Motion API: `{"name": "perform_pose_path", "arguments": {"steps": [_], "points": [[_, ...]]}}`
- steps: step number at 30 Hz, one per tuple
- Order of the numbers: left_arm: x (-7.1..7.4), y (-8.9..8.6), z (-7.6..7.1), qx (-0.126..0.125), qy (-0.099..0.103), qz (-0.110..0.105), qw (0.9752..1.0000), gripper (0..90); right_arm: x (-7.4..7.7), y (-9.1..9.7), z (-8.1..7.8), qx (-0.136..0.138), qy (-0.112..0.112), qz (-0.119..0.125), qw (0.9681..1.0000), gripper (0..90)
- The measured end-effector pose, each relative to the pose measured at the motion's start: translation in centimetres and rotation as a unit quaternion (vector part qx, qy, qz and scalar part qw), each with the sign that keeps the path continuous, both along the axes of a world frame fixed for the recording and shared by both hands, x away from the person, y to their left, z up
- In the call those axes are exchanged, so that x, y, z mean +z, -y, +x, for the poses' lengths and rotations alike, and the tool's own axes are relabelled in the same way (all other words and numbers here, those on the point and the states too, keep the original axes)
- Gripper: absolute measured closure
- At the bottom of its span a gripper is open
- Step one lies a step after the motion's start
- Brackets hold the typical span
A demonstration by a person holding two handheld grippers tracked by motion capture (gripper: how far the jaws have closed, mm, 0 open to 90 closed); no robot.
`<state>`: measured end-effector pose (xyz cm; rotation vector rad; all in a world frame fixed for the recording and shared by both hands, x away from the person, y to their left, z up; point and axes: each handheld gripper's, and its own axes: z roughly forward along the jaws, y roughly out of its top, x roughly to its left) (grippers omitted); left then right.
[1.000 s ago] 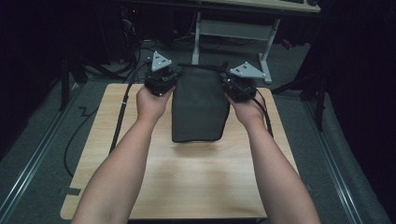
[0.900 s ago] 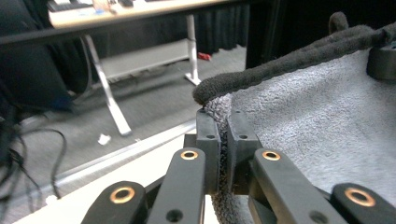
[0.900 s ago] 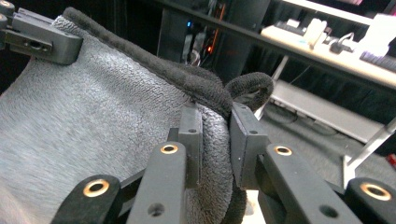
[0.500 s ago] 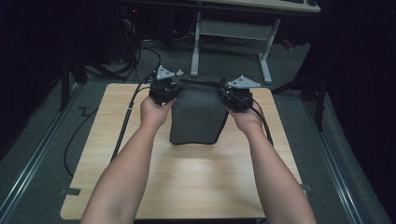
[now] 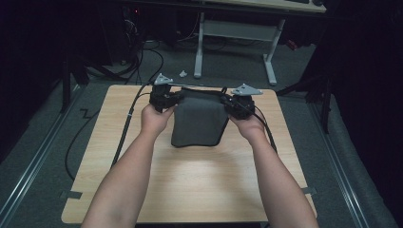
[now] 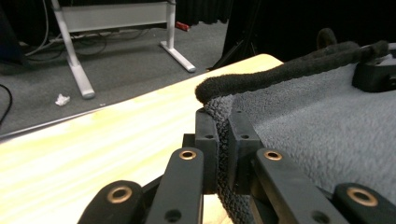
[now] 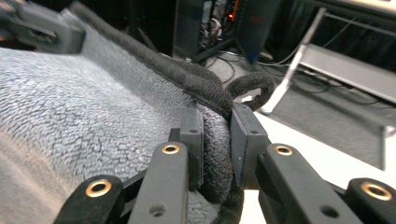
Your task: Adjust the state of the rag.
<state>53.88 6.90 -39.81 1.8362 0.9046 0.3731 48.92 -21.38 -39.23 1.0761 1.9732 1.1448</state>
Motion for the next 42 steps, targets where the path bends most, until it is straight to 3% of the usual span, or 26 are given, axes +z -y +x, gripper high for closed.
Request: {"name": "perform_pose_path", "arguments": {"steps": [3,4,12,15,19,26,31,36,42], "points": [[-0.9,0.0,0.0,-0.008,-0.009,-0.001,0.9999,84.9,-0.5,0.3,-0.1,0.005,-0.003,0.012,0.9999,77.6],[-1.2,-0.1,0.0,-0.009,-0.013,-0.012,0.9998,85.0,-0.6,0.5,-0.1,0.005,-0.007,0.016,0.9998,77.5],[-1.9,-0.2,0.0,-0.011,-0.029,-0.03,0.9991,85.0,-1.1,1.2,0.0,0.026,-0.019,0.032,0.999,77.6],[-2.1,-0.2,0.1,-0.014,-0.033,-0.028,0.999,85.0,-1.4,1.6,0.1,0.037,-0.031,0.032,0.9984,77.6],[-2.5,-0.2,0.3,-0.01,-0.044,-0.034,0.9984,85.0,-1.8,1.5,0.3,0.023,-0.028,0.042,0.9985,77.8],[-3.5,-0.5,0.6,-0.012,-0.07,-0.051,0.9962,84.6,-2.6,1.7,1.0,0.015,-0.052,0.083,0.995,77.2],[-4.6,-0.8,0.6,-0.013,-0.083,-0.068,0.9941,84.3,-2.8,1.7,1.3,0.014,-0.06,0.091,0.994,77.2],[-5.4,-0.8,0.6,-0.016,-0.093,-0.058,0.9938,83.8,-3.9,1.8,1.7,0.015,-0.074,0.081,0.9939,77.2],[-5.9,-0.9,0.6,-0.016,-0.098,-0.058,0.9934,83.4,-5.1,2.0,1.9,0.015,-0.087,0.092,0.9918,76.8]]}}
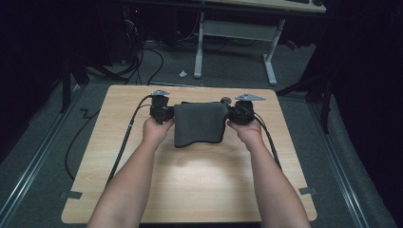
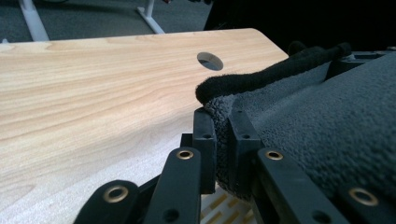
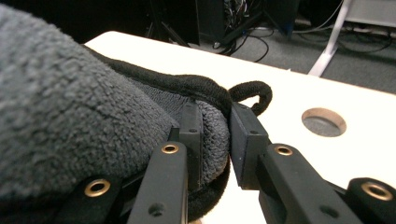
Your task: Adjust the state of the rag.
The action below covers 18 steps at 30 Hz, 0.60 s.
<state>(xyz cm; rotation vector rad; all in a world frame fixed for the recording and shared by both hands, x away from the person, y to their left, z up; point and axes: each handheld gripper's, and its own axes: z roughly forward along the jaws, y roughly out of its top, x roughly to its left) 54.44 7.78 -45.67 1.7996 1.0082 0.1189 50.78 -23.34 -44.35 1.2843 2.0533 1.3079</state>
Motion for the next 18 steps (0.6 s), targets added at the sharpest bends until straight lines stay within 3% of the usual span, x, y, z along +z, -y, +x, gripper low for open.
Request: {"name": "perform_pose_path", "arguments": {"steps": [13,14,16,18], "points": [[-0.68,-0.31,-0.24,0.001,-0.011,-0.003,0.9999,82.8,-0.74,0.07,0.07,0.001,-0.015,0.006,0.9999,74.7],[-0.69,-0.35,-0.25,0.001,-0.012,-0.005,0.9999,82.5,-0.74,0.07,0.08,0.0,-0.016,0.006,0.9998,73.4],[-0.6,-0.58,-0.32,0.011,-0.015,0.0,0.9998,77.3,-0.36,0.21,0.04,-0.024,-0.012,-0.01,0.9996,61.2],[-0.45,-0.77,-0.39,0.018,-0.015,0.008,0.9997,72.5,0.06,0.72,0.05,-0.035,-0.011,-0.004,0.9993,55.8]]}}
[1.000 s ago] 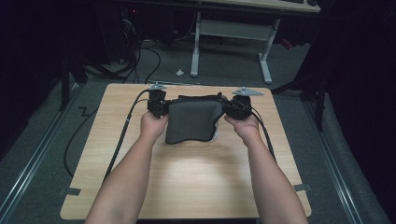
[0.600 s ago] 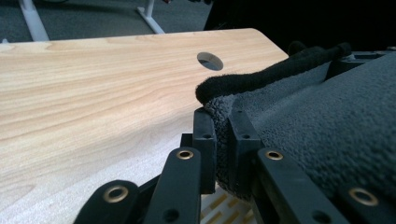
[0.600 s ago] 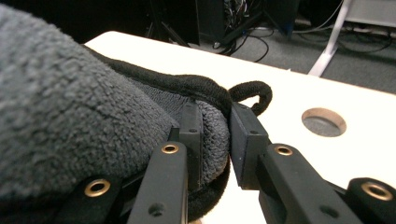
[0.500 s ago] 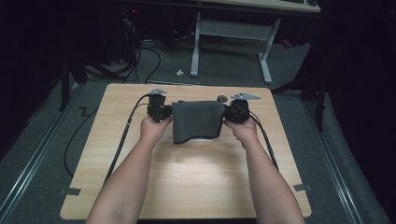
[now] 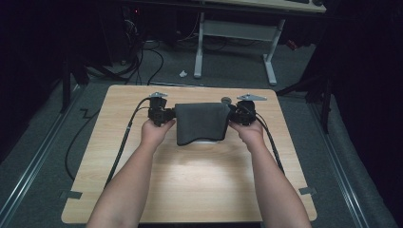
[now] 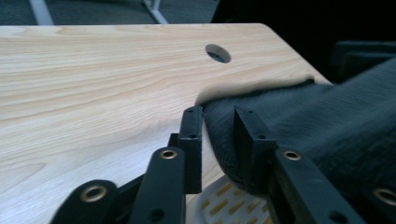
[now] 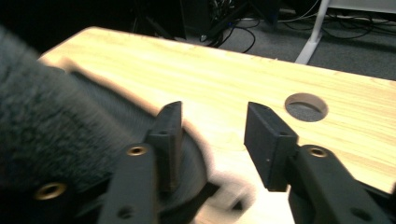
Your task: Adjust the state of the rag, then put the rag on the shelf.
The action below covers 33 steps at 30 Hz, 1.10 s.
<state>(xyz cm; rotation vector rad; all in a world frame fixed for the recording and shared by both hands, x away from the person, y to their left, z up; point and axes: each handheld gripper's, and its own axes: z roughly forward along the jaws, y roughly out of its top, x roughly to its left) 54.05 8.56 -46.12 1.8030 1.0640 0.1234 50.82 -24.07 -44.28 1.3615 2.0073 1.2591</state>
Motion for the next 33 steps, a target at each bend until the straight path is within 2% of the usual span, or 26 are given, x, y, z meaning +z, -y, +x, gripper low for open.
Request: {"name": "perform_pose_path", "arguments": {"steps": [1,4,6,12,13,15,18,22,23,25,28,29,30,31,32,33], "points": [[0.1,-0.1,-0.1,0.004,0.002,0.005,1.0,71.1,0.2,0.3,0.0,-0.006,0.004,-0.006,1.0,54.4],[0.2,-0.6,-0.2,0.011,0.0,0.003,0.9999,67.5,0.8,0.7,-0.2,-0.016,0.011,-0.007,0.9998,51.9],[0.4,-1.4,-0.5,0.029,0.001,0.005,0.9996,63.8,1.7,1.1,-0.7,-0.027,0.027,-0.014,0.9992,51.5],[0.7,-2.5,-1.6,0.038,0.01,0.007,0.9992,59.5,2.7,1.7,-1.6,-0.037,0.041,-0.024,0.9982,51.0],[0.7,-2.7,-2.0,0.039,0.015,0.022,0.9989,58.6,3.0,1.8,-2.0,-0.036,0.048,-0.024,0.9979,51.0],[0.8,-2.9,-2.3,0.042,0.022,0.024,0.9986,58.0,3.1,1.9,-2.3,-0.036,0.051,-0.029,0.9976,50.9],[0.9,-3.6,-2.9,0.054,0.033,0.028,0.9976,56.3,3.2,2.0,-2.7,-0.039,0.055,-0.032,0.9972,50.8],[0.9,-4.5,-4.3,0.069,0.057,0.053,0.9946,51.6,2.9,2.2,-3.9,-0.041,0.051,-0.049,0.9966,49.1],[0.9,-4.5,-4.3,0.069,0.057,0.053,0.9946,50.9,2.8,2.3,-4.3,-0.042,0.055,-0.047,0.9965,49.1],[0.8,-5.0,-5.2,0.072,0.07,0.06,0.9931,49.4,2.9,2.4,-5.1,-0.042,0.051,-0.036,0.9971,48.1],[0.9,-5.5,-6.2,0.069,0.082,0.054,0.9928,48.1,2.8,2.6,-6.5,-0.041,0.062,-0.03,0.9968,47.2],[0.9,-5.5,-6.2,0.069,0.082,0.054,0.9928,47.7,2.8,2.6,-6.5,-0.041,0.062,-0.03,0.9968,47.2],[0.9,-5.7,-7.0,0.067,0.085,0.055,0.9926,47.1,2.6,2.7,-7.4,-0.035,0.064,-0.032,0.9968,46.5],[0.9,-5.7,-7.0,0.067,0.085,0.055,0.9926,46.8,2.6,2.7,-7.4,-0.035,0.064,-0.032,0.9968,46.5],[0.8,-5.8,-7.5,0.063,0.087,0.054,0.9927,46.4,2.2,2.9,-8.6,-0.035,0.072,-0.03,0.9963,46.1],[0.7,-5.9,-8.2,0.062,0.09,0.054,0.9925,46.4,2.2,2.9,-8.6,-0.035,0.072,-0.03,0.9963,46.1]]}}
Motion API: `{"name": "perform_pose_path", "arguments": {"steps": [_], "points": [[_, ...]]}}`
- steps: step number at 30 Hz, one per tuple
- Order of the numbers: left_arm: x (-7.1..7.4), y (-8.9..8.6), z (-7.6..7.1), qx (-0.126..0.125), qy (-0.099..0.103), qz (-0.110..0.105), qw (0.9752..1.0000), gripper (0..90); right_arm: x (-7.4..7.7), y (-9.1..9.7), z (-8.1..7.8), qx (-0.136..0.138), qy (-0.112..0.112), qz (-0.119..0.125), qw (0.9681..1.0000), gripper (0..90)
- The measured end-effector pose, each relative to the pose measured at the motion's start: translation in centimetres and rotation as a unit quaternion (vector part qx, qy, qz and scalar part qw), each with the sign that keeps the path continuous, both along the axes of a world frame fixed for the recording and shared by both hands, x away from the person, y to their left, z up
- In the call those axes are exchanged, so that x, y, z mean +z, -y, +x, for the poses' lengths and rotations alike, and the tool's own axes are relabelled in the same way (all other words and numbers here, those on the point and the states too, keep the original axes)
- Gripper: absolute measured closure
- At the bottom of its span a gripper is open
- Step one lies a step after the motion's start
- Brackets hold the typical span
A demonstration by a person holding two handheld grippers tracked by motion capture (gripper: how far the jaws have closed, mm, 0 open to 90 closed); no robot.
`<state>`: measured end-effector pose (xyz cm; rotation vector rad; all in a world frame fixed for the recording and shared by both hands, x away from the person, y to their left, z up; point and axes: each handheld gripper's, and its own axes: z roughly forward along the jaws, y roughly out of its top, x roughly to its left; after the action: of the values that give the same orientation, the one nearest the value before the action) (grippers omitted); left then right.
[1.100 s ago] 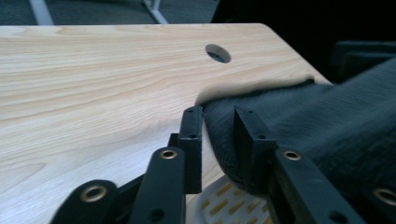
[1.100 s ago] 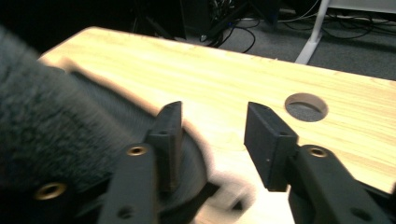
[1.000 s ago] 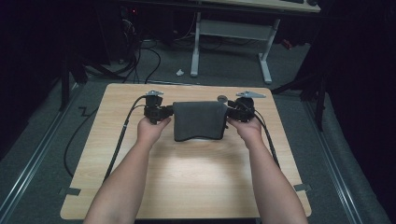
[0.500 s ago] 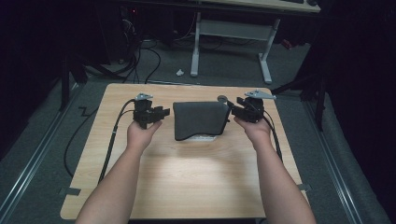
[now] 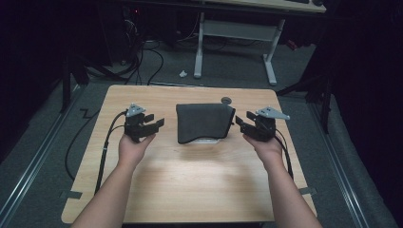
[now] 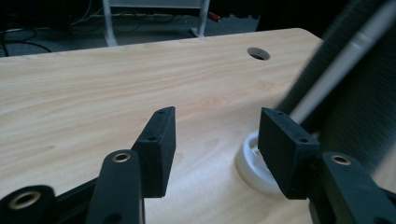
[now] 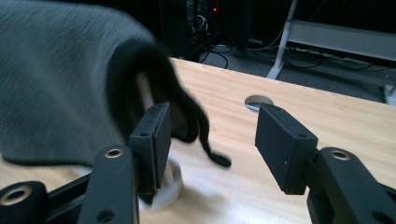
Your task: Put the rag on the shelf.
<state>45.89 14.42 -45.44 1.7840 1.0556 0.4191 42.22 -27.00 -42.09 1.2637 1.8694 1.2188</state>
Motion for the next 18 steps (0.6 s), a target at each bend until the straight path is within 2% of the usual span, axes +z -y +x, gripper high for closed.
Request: {"name": "perform_pose_path", "arguments": {"steps": [2,3,5,6,7,10,11,12,14,15,16,17,18], "points": [[-0.3,-0.2,-1.4,-0.006,0.006,-0.003,1.0,46.0,-0.5,0.1,-1.1,-0.003,0.006,-0.01,0.9999,46.0],[-0.9,-0.3,-2.8,-0.011,0.008,0.003,0.9999,45.4,-1.1,0.2,-2.2,-0.002,0.005,-0.031,0.9995,45.7],[-1.6,-0.5,-4.4,-0.019,0.005,0.007,0.9998,45.1,-1.7,0.3,-3.3,-0.001,0.004,-0.047,0.9989,45.7],[-1.6,-0.5,-4.4,-0.019,0.005,0.007,0.9998,44.9,-2.0,0.3,-4.1,-0.001,0.006,-0.049,0.9988,46.7],[-2.5,-0.8,-6.0,-0.03,0.0,0.007,0.9995,44.6,-2.4,0.4,-4.8,-0.003,0.003,-0.048,0.9988,47.7],[-3.9,-1.5,-8.5,-0.04,-0.005,0.0,0.9992,44.6,-3.6,0.5,-7.2,-0.001,-0.003,-0.045,0.999,50.5],[-3.9,-1.5,-8.5,-0.04,-0.005,0.0,0.9992,44.6,-4.2,0.5,-8.0,-0.001,-0.005,-0.044,0.999,51.2],[-4.3,-1.8,-9.2,-0.043,-0.012,-0.006,0.999,44.6,-4.2,0.5,-8.0,-0.001,-0.005,-0.044,0.999,51.2],[-4.9,-2.3,-10.7,-0.048,-0.022,-0.011,0.9985,44.8,-5.4,0.6,-9.6,0.013,-0.005,-0.052,0.9986,52.4],[-5.6,-2.7,-12.2,-0.053,-0.03,0.009,0.9981,44.6,-6.6,0.6,-11.1,0.026,-0.029,-0.041,0.9984,52.3],[-5.6,-2.7,-12.2,-0.053,-0.03,0.009,0.9981,44.3,-6.6,0.6,-11.1,0.026,-0.029,-0.041,0.9984,52.3],[-5.9,-3.0,-13.0,-0.055,-0.034,0.022,0.9977,44.1,-7.7,0.5,-12.5,0.028,-0.039,-0.04,0.9981,52.4],[-6.2,-3.2,-13.8,-0.054,-0.032,0.034,0.9974,44.1,-8.1,0.4,-13.1,0.025,-0.047,-0.044,0.9976,52.3]]}}
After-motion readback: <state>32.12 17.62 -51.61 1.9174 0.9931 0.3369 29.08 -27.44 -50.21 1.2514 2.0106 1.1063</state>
